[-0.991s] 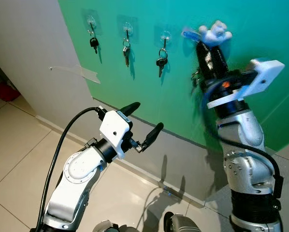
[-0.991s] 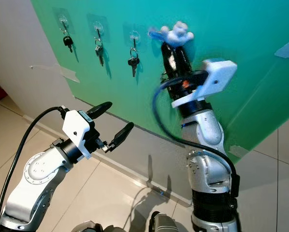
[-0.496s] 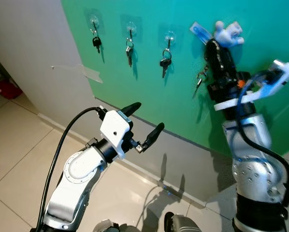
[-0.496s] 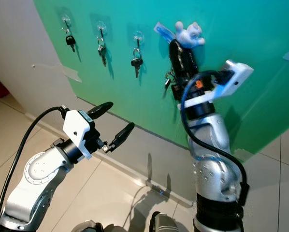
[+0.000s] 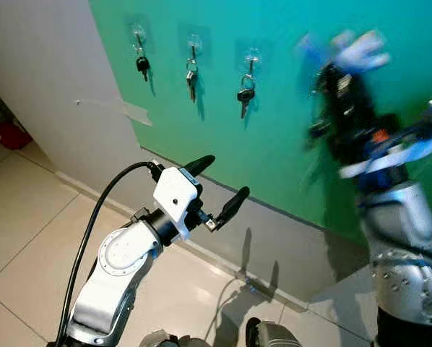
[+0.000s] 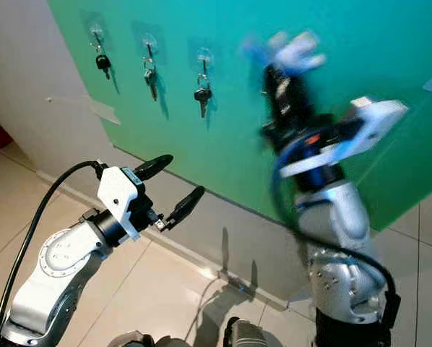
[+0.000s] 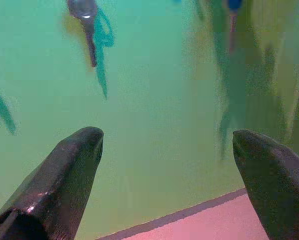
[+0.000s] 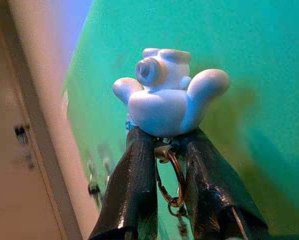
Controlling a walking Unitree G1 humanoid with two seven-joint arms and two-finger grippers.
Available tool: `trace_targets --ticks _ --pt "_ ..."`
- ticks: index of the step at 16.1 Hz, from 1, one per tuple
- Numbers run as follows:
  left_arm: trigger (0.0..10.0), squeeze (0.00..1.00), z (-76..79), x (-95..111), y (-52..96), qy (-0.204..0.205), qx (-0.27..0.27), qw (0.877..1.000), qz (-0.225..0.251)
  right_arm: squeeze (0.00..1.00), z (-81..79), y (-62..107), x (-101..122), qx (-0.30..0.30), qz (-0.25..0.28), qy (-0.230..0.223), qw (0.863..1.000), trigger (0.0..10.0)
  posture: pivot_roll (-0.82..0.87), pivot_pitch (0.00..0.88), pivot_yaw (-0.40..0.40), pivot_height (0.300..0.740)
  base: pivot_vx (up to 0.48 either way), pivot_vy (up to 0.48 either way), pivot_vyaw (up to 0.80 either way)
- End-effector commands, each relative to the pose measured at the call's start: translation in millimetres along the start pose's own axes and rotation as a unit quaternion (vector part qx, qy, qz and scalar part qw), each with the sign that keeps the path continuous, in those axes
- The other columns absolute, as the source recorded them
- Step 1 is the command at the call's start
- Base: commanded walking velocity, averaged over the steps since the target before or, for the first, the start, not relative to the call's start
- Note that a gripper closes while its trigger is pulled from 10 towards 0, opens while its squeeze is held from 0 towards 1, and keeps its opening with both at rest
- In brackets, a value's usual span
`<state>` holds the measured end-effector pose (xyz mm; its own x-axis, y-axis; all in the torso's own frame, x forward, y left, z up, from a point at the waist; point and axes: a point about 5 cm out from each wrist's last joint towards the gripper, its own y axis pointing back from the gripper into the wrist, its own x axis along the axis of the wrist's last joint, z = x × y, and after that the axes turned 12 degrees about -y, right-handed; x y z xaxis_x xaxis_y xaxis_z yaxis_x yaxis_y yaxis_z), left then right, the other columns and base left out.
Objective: Hang keys on a hook
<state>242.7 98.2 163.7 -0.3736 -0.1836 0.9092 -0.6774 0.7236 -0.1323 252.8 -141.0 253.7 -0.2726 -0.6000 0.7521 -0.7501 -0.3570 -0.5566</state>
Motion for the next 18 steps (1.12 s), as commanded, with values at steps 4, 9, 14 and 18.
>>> trace_targets --ticks 4,9,14,18 --pt "10.0 0.0 2.8 2.9 2.0 0.0 -0.009 1.0 0.007 0.0 -7.6 0.4 -1.1 0.019 0.002 0.006 1.0 10.0 -0.09 0.094 0.036 0.74 0.0 0.0 0.0" --pt "10.0 0.0 2.0 2.8 2.3 -0.001 -0.009 1.0 0.007 0.0 -9.9 -7.5 -1.1 0.011 0.025 0.017 0.999 10.0 -0.09 0.097 0.036 0.74 0.0 0.0 0.0" --pt "10.0 0.0 2.0 3.0 1.9 -0.001 -0.01 1.0 0.007 0.0 -9.6 -19.7 3.5 0.009 0.053 0.022 0.998 10.0 -0.09 0.102 0.035 0.74 0.0 0.0 0.0" --pt "10.0 0.0 4.1 3.1 0.8 0.001 -0.014 1.0 0.006 0.0 -14.7 -26.5 1.6 0.03 0.051 0.006 0.998 10.0 -0.09 0.105 0.031 0.74 0.0 0.0 0.0"
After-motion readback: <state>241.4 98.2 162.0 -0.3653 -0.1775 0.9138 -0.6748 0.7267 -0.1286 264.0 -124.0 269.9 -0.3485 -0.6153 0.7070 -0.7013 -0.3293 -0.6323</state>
